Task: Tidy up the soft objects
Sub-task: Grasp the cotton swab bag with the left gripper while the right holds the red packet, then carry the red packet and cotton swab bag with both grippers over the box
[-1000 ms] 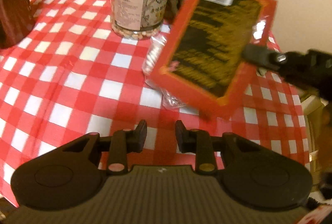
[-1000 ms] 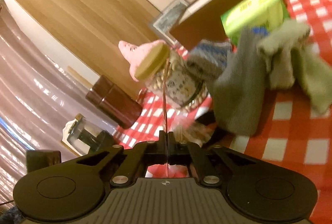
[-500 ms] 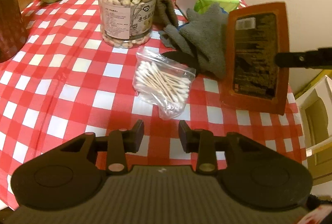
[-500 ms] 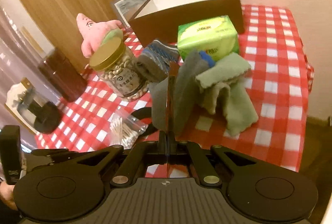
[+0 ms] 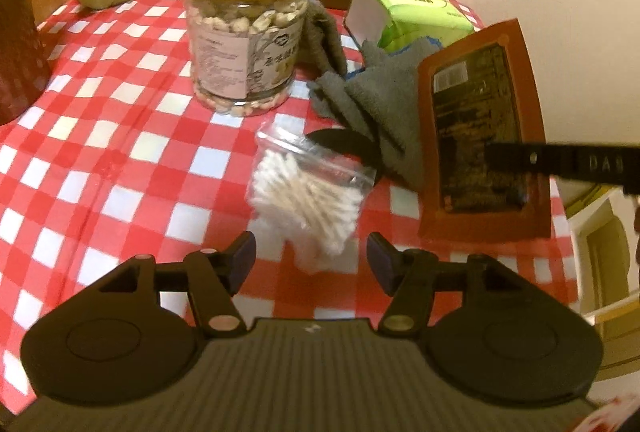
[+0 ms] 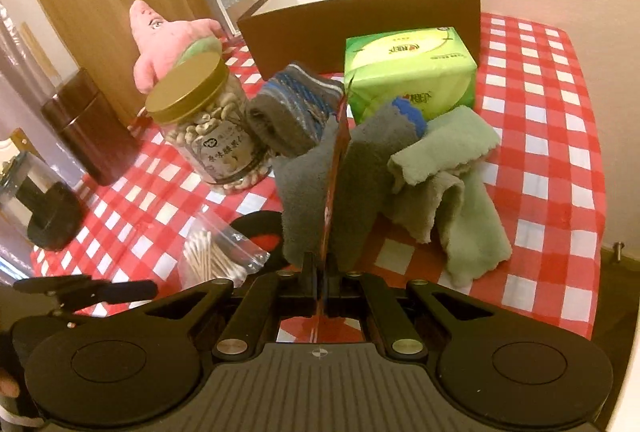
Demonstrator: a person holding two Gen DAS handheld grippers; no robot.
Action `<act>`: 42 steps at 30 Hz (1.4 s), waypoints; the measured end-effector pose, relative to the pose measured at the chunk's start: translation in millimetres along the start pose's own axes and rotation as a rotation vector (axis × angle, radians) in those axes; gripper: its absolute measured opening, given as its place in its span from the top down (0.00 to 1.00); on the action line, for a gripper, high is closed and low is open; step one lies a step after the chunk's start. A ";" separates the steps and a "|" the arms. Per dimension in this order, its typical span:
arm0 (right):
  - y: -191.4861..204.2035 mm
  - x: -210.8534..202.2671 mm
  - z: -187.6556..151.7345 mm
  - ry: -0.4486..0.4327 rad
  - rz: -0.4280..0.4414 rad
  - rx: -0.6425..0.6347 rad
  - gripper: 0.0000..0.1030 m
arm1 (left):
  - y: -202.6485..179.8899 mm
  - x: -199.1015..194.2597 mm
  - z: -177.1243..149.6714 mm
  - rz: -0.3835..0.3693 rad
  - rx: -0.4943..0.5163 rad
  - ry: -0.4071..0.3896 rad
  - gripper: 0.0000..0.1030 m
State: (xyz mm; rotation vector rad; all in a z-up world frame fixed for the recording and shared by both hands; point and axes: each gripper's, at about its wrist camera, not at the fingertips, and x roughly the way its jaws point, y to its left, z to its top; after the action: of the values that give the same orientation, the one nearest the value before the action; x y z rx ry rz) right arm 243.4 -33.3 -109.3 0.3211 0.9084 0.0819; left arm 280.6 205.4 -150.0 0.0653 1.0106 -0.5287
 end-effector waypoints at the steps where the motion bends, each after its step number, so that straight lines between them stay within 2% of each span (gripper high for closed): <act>1: 0.3 -0.2 -0.2 -0.001 -0.002 -0.003 0.99 | -1.6 3.0 2.2 -0.001 -0.004 0.000 0.43; 8: 2.7 -5.5 -0.6 -0.007 -0.008 -0.011 0.99 | -3.3 24.4 17.3 0.022 -0.074 0.015 0.41; 12: 3.8 -8.5 -3.1 -0.004 -0.015 -0.008 0.99 | -2.4 33.5 21.9 0.032 -0.082 0.014 0.41; 18: 6.9 -18.0 -11.8 -0.004 -0.033 0.007 0.99 | 5.3 35.3 16.2 0.020 -0.056 0.005 0.59; 23: 12.0 -25.9 -20.0 -0.009 -0.046 0.020 0.99 | 8.4 27.4 13.7 -0.001 -0.015 -0.004 0.80; 31: 17.3 -39.7 -24.8 -0.024 -0.022 0.015 0.99 | 4.3 1.9 1.4 0.004 0.024 -0.030 0.82; 42: 9.5 -68.1 -28.7 -0.064 0.069 -0.003 0.99 | -12.4 -54.0 -12.5 0.121 0.043 -0.084 0.82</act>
State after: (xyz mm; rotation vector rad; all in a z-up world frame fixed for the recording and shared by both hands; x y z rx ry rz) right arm 179.5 -31.4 -70.9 0.3501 0.8335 0.1355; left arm 242.6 219.4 -110.1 0.1402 0.9079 -0.4389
